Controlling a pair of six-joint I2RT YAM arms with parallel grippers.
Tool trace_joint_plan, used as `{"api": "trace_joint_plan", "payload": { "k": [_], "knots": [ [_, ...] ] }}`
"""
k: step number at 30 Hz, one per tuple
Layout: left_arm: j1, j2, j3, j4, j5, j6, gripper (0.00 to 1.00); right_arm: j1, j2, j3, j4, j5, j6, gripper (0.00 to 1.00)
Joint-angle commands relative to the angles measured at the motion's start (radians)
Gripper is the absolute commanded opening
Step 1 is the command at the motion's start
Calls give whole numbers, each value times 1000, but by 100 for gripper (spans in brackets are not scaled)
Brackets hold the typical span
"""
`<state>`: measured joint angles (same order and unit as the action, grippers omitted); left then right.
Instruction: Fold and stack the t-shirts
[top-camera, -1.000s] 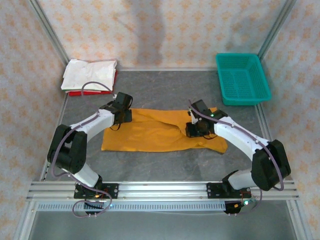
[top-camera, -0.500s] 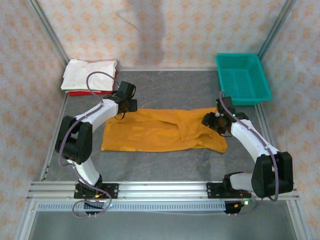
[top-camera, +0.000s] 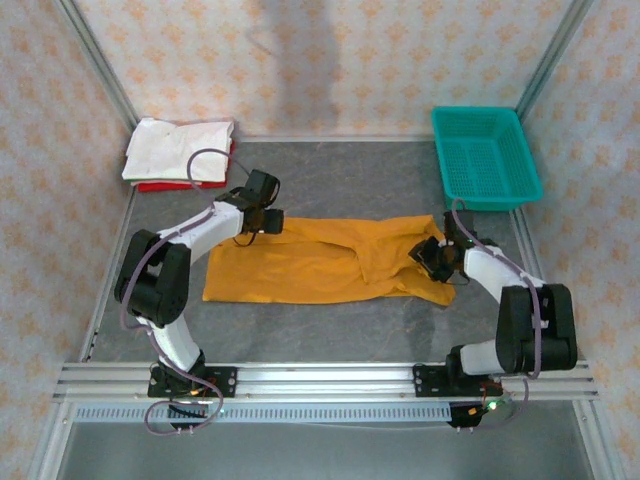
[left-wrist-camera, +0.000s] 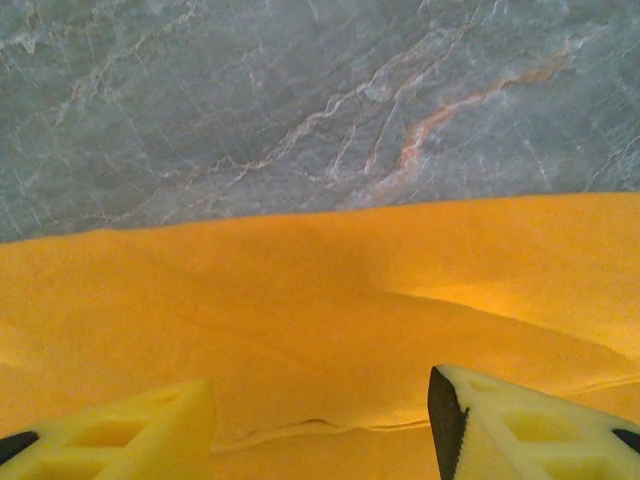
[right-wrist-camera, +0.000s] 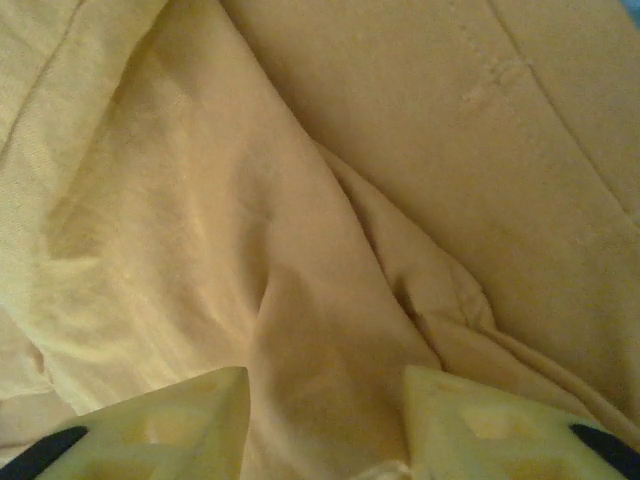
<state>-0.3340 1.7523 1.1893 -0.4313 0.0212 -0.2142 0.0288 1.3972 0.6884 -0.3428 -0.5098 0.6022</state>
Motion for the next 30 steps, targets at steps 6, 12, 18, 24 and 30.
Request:
{"api": "trace_joint_plan", "payload": {
  "k": [6,12,18,24,30],
  "knots": [
    [0,-4,-20,-17,-18,4,59,-7,-82,4,-34,29,20,4],
    [1,27,-13,-6,-32,-9,59,-7,-208,24,-218,41,7,0],
    [1,41,-4,12,-18,-16,59,-5,-308,-18,-332,50,11,0],
    [1,62,14,2,-14,-11,59,-1,-307,-66,-353,117,-35,48],
    [11,59,26,22,28,-17,59,-4,-264,78,-215,180,-58,41]
  ]
}}
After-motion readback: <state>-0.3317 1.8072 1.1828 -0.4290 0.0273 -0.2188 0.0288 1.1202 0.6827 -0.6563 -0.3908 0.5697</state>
